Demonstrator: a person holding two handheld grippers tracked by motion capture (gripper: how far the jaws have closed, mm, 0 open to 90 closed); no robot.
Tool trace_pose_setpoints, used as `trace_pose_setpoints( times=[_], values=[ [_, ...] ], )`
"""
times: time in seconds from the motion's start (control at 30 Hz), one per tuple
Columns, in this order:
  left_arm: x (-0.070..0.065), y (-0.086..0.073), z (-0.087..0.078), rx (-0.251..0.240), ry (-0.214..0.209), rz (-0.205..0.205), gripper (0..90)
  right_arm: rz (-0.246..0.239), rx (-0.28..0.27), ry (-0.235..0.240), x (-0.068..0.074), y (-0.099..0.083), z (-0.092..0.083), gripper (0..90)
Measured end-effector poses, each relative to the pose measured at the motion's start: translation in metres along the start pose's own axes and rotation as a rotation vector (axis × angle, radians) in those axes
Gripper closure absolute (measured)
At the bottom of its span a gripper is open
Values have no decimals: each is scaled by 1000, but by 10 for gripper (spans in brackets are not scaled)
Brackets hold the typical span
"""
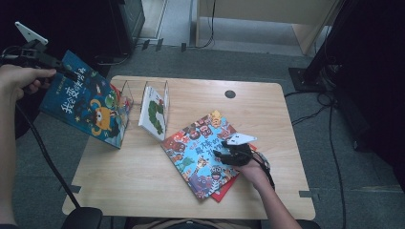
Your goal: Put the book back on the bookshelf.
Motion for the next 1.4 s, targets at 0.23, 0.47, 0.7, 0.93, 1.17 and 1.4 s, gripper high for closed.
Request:
trace_pose_setpoints(
  times=[0.23, 0.47, 0.7, 0.93, 1.17, 1.4],
  values=[
    [1, -1, -2, -11, -6, 4, 606, -1, -1, 1, 0, 0, 0, 466],
    [0, -1, -6, -18, -13, 2, 590, -1, 0, 1, -1, 0, 0, 465],
    [0, -2, -12, -28, -22, 3, 578, -2, -1, 0, -1, 0, 0, 464],
    [-1, -5, -23, -44, -28, 9, 575, 3, 3, -2, -2, 1, 0, 464],
    [-2, -8, -36, -62, -29, 9, 569, 5, 2, -2, -4, 1, 1, 454],
    [-3, -12, -49, -73, -21, 10, 566, 12, 13, 0, -5, 1, 0, 445]
  ],
)
Point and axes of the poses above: each handheld gripper's, and its own axes: z roughly forward along the jaws, y roughly out of its top, x roughly to its left, the point moved 10 cm from there along z, roughly forward along the jaws, and after that the axes turned 1 degree about -y, right-handed, at the moved point
